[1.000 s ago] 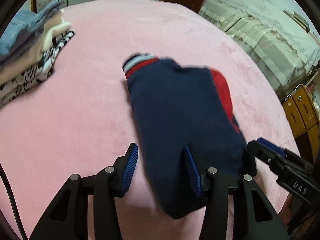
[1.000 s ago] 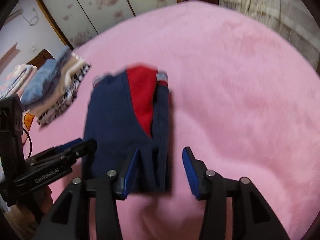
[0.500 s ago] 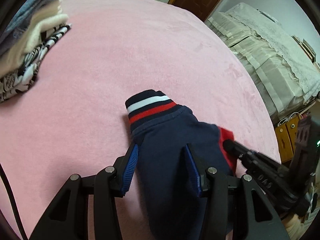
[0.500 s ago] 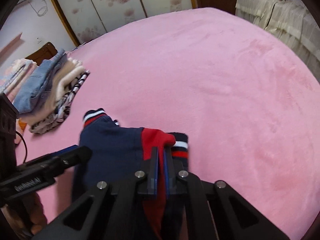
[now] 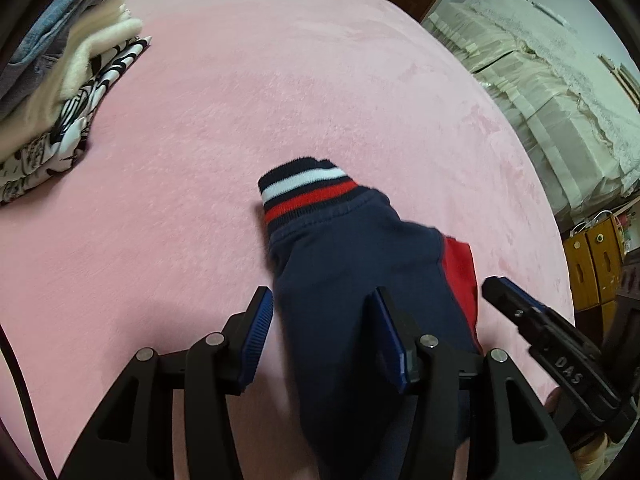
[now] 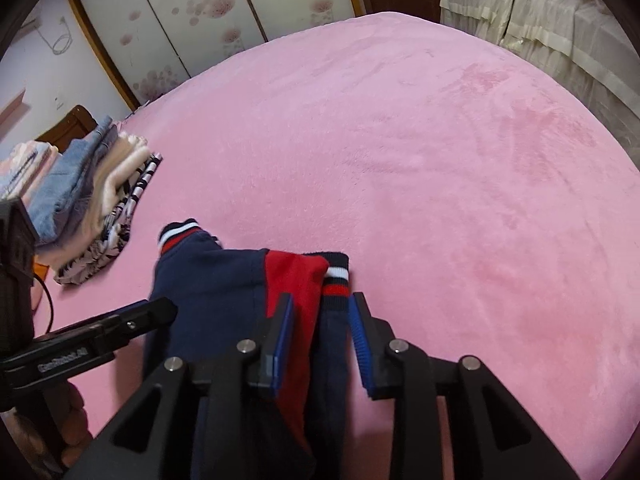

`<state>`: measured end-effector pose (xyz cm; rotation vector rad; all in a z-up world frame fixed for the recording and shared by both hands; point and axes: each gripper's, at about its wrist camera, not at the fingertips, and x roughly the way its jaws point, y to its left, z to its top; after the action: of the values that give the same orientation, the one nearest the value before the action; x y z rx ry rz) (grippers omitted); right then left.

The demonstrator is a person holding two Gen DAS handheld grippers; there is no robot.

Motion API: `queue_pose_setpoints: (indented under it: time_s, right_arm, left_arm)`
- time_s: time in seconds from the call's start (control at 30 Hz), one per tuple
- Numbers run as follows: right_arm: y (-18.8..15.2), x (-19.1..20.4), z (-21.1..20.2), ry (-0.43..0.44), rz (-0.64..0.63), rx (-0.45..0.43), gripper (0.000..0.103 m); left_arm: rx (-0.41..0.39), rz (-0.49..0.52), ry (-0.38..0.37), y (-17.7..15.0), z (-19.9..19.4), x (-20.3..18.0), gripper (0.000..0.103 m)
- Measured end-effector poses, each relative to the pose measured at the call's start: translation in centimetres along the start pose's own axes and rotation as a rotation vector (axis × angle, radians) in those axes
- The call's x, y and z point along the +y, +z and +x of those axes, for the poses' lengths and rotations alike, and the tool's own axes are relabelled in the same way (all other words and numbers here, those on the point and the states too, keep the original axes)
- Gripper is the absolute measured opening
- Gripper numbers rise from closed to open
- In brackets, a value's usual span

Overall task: Fold large clothes
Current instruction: 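Press the folded bundle flat and open both tools, then grasp the folded jacket bundle with the right tool and lift it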

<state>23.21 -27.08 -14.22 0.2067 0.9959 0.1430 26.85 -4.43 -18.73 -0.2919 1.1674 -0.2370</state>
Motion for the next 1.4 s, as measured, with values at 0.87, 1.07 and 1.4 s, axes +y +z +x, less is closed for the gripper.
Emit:
queue_pose_setpoints:
  time_s: [0.87,1.07,1.4]
  right_arm:
    - [0.7,4.7,-10.0,0.036,-0.148,0.147,0.058]
    - [0.7,3.7,-8.1,0.076,-0.108,0.195,0.065]
    - [-0.9,1.2,-3.0,0.114,-0.071,0.296,0.069]
  left_arm:
    - [0.105,0.001,0.0,-1.8,-10.0,-4.2,0.079]
    - [0.124,-0.038,-0.003,-2.2,-8.5,-3.5,0.079]
    - [0.23,-0.144,-0.083,-3.5,-3.5,-0.8,0.079]
